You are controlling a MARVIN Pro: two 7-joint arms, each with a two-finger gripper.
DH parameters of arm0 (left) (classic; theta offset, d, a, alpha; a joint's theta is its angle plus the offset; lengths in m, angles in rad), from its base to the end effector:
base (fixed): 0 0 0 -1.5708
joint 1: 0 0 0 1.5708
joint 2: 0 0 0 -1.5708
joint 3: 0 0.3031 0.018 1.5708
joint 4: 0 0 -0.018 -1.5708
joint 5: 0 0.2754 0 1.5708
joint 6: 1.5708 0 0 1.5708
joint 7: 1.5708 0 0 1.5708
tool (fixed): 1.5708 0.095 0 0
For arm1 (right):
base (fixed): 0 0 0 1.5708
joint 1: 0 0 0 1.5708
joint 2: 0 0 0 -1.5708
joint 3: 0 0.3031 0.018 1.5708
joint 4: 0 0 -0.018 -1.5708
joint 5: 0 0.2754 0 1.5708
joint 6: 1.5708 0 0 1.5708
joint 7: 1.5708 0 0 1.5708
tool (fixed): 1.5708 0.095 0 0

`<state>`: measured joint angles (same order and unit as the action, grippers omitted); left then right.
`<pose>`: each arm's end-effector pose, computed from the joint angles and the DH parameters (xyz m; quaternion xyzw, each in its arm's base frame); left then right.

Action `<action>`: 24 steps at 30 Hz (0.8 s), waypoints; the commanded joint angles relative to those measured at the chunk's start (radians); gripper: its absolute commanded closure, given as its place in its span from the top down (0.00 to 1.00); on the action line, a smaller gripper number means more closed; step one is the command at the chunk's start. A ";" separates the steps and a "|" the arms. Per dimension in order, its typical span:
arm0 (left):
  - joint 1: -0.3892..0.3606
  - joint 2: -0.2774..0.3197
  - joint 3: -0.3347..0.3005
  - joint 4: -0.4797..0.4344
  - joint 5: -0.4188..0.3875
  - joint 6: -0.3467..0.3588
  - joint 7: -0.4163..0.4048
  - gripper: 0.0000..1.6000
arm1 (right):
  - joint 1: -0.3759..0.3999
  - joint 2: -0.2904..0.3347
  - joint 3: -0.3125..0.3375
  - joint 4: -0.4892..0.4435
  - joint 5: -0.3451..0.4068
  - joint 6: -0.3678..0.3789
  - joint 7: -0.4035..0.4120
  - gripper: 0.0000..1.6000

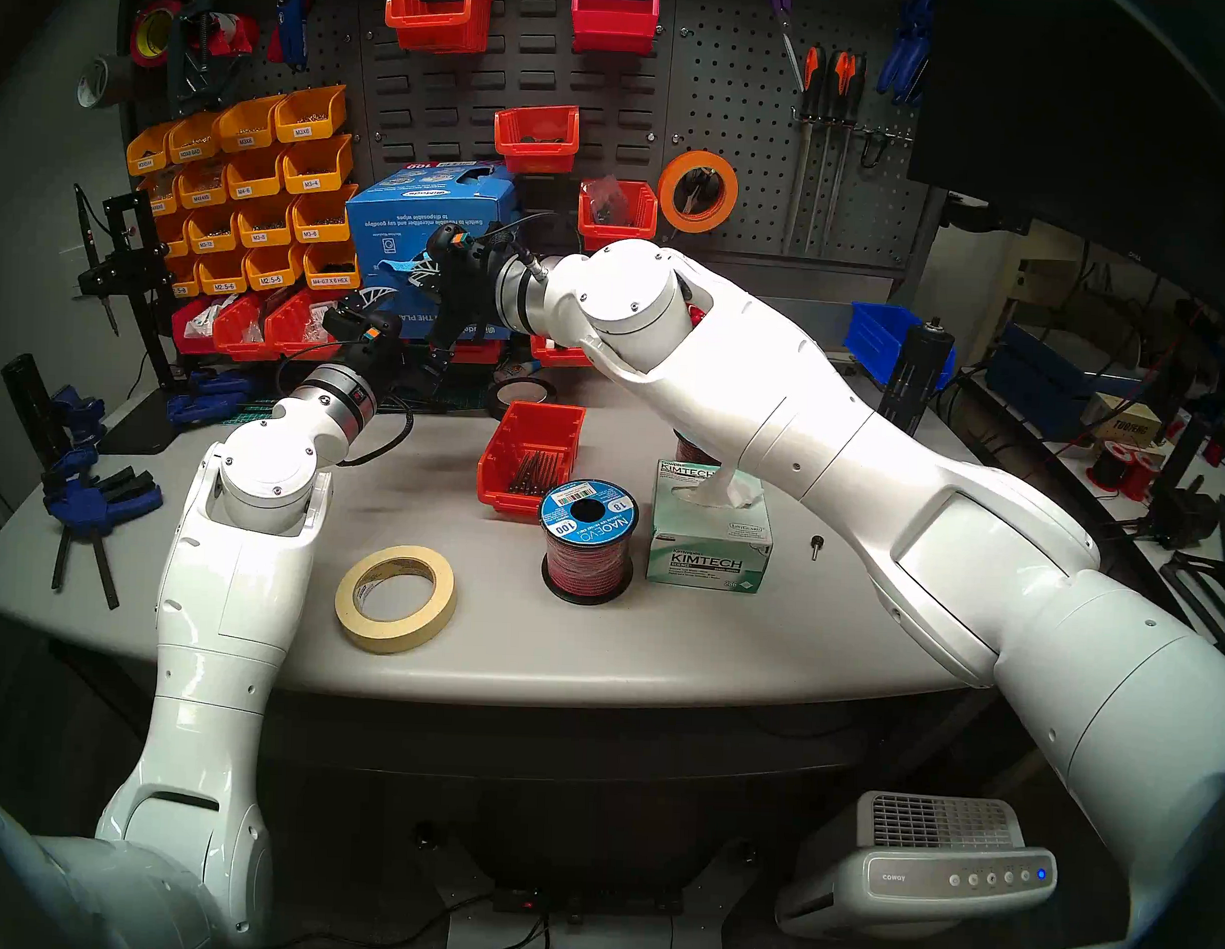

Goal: Take out a shop towel

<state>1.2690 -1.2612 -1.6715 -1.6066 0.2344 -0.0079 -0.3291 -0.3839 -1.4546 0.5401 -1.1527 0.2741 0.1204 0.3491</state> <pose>0.4558 0.1041 -0.1690 -0.5838 0.2481 -0.7580 0.1521 0.5202 0.2551 -0.0517 -0.4646 -0.5644 -0.6742 0.1053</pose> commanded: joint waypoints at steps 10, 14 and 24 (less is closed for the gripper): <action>-0.035 0.002 0.005 -0.054 -0.008 0.001 0.004 1.00 | 0.039 -0.002 0.029 -0.035 0.006 -0.008 0.005 0.00; -0.034 0.002 0.009 -0.055 -0.009 0.001 0.006 1.00 | 0.037 0.012 0.040 -0.059 0.010 -0.009 0.002 0.00; -0.032 0.006 0.015 -0.061 -0.009 0.002 0.011 1.00 | 0.009 0.079 0.049 -0.164 0.020 0.019 -0.005 0.00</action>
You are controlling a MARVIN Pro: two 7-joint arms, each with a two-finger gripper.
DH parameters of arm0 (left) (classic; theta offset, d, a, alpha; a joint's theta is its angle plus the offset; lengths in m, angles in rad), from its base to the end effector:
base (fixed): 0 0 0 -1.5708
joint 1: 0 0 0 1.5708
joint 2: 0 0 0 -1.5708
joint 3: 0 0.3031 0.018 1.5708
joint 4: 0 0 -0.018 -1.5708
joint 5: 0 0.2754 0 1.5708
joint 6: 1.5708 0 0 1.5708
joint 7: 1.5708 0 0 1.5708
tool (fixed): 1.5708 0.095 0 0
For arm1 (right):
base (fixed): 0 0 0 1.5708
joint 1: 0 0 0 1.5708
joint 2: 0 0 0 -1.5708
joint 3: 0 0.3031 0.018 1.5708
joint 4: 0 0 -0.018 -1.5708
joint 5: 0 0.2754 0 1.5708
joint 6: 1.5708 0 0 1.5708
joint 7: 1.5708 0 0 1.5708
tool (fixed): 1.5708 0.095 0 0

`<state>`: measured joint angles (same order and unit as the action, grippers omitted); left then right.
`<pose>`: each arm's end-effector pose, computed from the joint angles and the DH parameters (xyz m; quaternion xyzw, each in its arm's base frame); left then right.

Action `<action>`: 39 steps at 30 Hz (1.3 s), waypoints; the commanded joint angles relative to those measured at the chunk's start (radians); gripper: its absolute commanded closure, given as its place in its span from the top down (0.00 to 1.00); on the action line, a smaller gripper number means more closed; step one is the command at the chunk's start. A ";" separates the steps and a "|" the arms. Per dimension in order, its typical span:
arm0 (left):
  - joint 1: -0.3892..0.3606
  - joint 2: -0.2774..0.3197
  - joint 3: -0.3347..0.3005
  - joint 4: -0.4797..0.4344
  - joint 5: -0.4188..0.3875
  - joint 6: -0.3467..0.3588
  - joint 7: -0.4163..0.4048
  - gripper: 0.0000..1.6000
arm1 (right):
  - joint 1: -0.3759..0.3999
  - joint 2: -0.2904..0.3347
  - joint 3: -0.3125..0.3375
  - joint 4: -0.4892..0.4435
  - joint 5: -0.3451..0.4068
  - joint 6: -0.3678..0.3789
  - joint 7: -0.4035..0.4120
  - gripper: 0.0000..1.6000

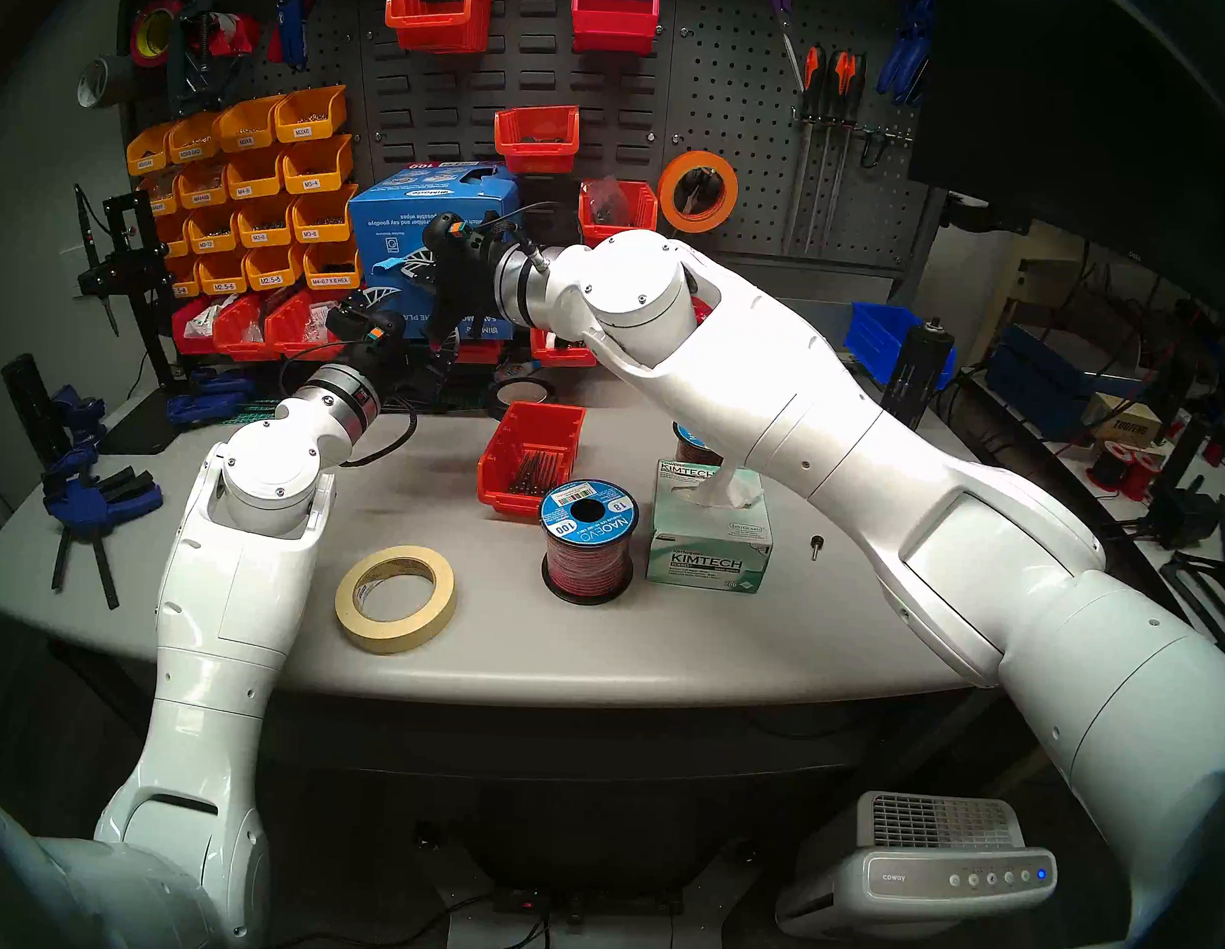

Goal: Take out a shop towel

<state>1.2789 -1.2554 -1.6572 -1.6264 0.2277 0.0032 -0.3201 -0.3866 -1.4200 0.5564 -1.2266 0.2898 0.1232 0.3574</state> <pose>0.4530 0.0995 -0.1680 -0.5828 0.2506 -0.7583 0.1501 0.5100 0.2488 -0.0378 -0.4472 -0.5642 -0.6844 0.1154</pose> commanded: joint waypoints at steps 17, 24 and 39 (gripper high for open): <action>-0.043 0.003 0.018 -0.035 -0.002 -0.007 0.017 1.00 | -0.073 0.151 0.031 -0.318 0.042 0.075 -0.016 0.00; -0.046 0.004 0.023 -0.027 -0.003 -0.008 0.023 1.00 | -0.097 0.192 0.034 -0.412 0.046 0.106 -0.025 0.00; -0.057 0.011 0.035 -0.009 -0.005 -0.011 0.034 1.00 | -0.159 0.360 0.095 -0.620 0.058 0.188 -0.085 0.00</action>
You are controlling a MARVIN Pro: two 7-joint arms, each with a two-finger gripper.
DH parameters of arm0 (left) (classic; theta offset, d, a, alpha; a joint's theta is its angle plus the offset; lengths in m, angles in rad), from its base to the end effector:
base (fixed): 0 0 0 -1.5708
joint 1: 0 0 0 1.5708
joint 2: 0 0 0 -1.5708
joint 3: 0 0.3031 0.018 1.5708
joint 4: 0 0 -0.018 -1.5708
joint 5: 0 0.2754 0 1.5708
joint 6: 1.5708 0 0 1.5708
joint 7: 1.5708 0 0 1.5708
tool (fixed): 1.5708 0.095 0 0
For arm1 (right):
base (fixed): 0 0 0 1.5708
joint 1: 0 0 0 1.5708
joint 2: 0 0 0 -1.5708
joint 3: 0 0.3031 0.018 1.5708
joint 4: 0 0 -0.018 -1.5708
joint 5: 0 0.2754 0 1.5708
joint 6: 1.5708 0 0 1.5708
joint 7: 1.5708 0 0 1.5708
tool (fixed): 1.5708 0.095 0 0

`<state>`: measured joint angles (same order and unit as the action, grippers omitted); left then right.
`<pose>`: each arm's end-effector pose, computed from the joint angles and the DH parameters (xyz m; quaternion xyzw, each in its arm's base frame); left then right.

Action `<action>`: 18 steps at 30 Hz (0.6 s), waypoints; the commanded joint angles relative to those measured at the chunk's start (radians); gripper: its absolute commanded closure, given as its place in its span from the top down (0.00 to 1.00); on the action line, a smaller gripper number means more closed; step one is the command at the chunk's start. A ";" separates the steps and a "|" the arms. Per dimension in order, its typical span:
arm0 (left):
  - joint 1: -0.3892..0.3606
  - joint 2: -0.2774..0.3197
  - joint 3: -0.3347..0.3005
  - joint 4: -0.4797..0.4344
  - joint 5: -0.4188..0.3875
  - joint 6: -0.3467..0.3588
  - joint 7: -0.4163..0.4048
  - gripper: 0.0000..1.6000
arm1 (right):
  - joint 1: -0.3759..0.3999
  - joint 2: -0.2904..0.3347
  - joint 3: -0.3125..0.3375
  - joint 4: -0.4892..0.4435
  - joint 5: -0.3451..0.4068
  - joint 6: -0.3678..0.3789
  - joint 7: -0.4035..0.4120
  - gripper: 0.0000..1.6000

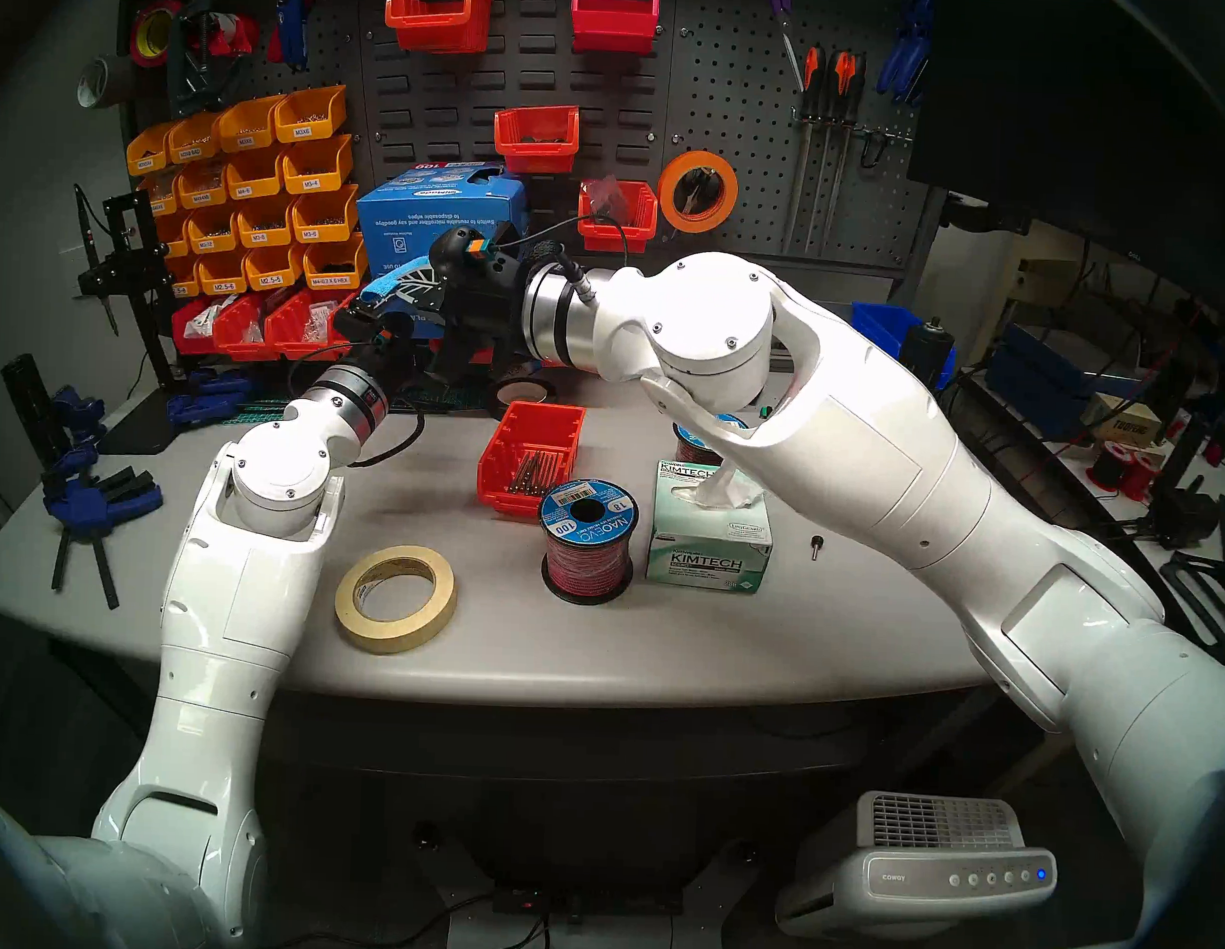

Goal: Take out a shop towel

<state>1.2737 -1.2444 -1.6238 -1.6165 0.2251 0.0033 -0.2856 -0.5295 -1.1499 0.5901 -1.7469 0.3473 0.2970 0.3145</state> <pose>0.4558 0.0943 -0.1700 -0.5814 0.2519 -0.7583 0.1533 0.4242 0.1956 -0.0386 -0.4330 -0.5738 -0.6825 0.1323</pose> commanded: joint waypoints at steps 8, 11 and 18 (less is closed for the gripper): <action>-0.053 0.003 0.009 -0.022 -0.008 -0.010 0.002 1.00 | -0.078 0.198 0.112 -0.225 0.015 0.060 -0.082 0.00; -0.052 0.005 0.011 -0.023 -0.010 -0.010 0.003 1.00 | -0.097 0.226 0.127 -0.269 0.021 0.071 -0.094 0.00; -0.051 0.008 0.015 -0.023 -0.013 -0.010 0.007 1.00 | -0.119 0.264 0.159 -0.329 0.030 0.081 -0.117 0.00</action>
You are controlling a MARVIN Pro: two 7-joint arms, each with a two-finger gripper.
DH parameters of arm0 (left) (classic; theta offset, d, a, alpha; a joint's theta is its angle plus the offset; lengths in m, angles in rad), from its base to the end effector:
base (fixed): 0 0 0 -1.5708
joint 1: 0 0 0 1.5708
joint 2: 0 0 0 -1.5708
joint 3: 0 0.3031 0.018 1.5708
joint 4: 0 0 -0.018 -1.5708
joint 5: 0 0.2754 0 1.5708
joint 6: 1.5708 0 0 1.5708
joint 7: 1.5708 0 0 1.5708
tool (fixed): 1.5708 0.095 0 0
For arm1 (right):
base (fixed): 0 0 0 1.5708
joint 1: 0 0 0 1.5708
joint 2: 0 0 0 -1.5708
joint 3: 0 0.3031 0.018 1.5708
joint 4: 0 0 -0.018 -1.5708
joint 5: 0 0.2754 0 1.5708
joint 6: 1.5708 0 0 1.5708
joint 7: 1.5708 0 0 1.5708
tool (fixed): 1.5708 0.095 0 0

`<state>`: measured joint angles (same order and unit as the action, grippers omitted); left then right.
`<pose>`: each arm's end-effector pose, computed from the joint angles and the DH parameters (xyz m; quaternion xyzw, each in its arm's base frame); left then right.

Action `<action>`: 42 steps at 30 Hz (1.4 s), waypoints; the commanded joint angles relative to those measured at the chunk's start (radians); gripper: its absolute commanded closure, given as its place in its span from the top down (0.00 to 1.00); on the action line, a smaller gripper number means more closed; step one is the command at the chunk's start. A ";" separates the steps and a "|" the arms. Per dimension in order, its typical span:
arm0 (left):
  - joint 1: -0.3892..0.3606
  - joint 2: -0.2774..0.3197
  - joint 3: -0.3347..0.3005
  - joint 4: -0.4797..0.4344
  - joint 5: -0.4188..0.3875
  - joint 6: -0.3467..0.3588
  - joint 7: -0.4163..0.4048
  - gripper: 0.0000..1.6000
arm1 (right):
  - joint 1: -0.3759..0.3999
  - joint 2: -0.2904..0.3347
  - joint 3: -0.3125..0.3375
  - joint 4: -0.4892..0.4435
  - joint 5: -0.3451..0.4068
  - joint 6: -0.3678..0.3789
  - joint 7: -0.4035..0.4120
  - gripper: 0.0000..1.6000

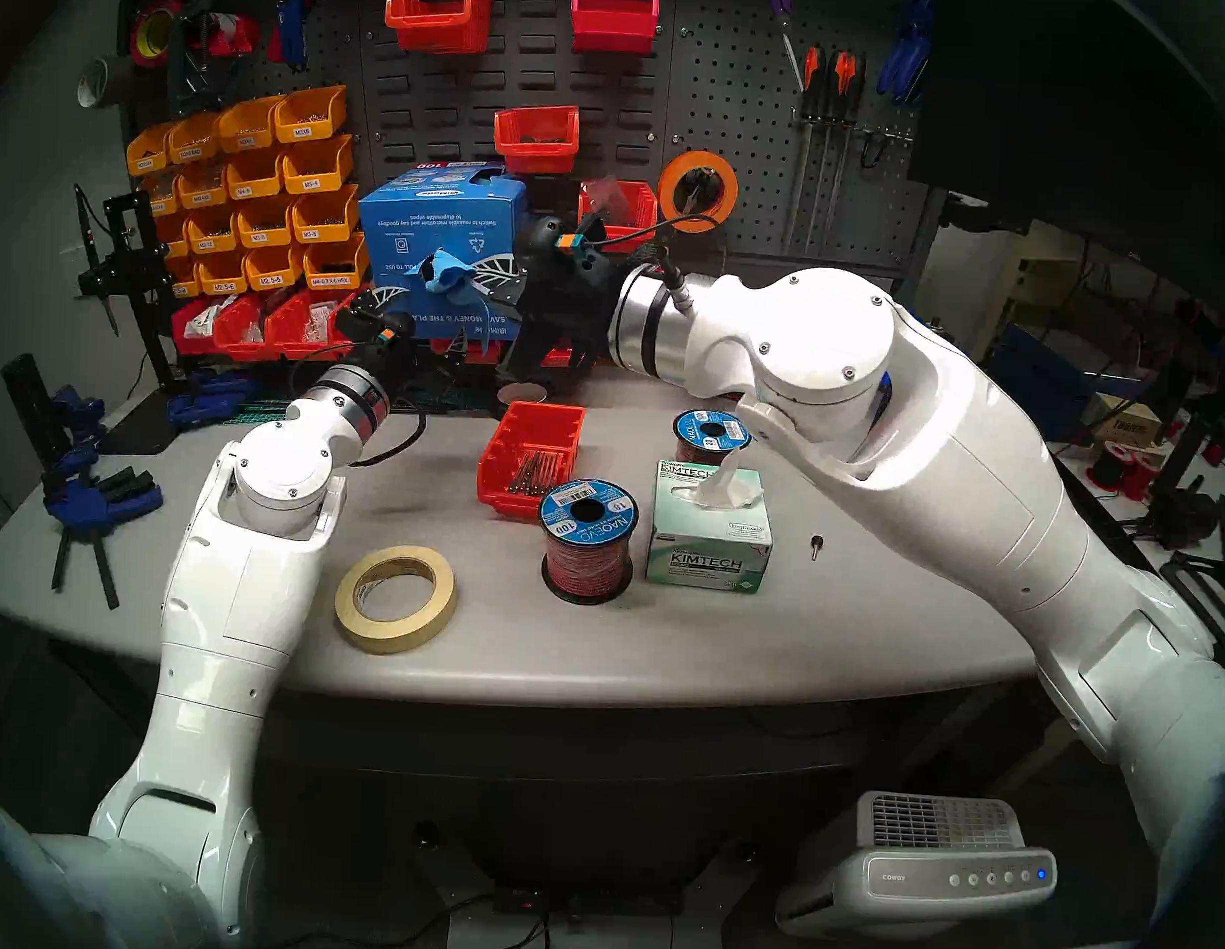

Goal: Take out a shop towel

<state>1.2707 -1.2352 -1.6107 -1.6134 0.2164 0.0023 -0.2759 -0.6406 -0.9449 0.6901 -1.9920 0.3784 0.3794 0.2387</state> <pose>0.4568 0.0932 -0.1697 -0.5800 0.2534 -0.7590 0.1525 0.3909 0.1319 -0.0342 -0.4564 -0.5423 -0.6991 0.0939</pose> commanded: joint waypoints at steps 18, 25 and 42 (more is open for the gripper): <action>-0.052 0.007 0.011 -0.024 -0.018 -0.008 0.002 1.00 | -0.090 0.176 0.155 -0.212 0.036 0.079 -0.126 0.00; -0.052 0.013 0.009 -0.027 -0.022 -0.006 0.003 1.00 | -0.095 0.186 0.174 -0.221 0.043 0.084 -0.134 0.00; -0.060 0.019 0.010 -0.018 -0.032 -0.009 0.007 1.00 | -0.073 0.194 0.207 -0.277 0.051 0.115 -0.134 0.00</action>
<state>1.2654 -1.2150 -1.5973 -1.6078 0.1892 0.0026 -0.2723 -0.7423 -0.7474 0.8612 -2.2144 0.4259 0.4768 0.1231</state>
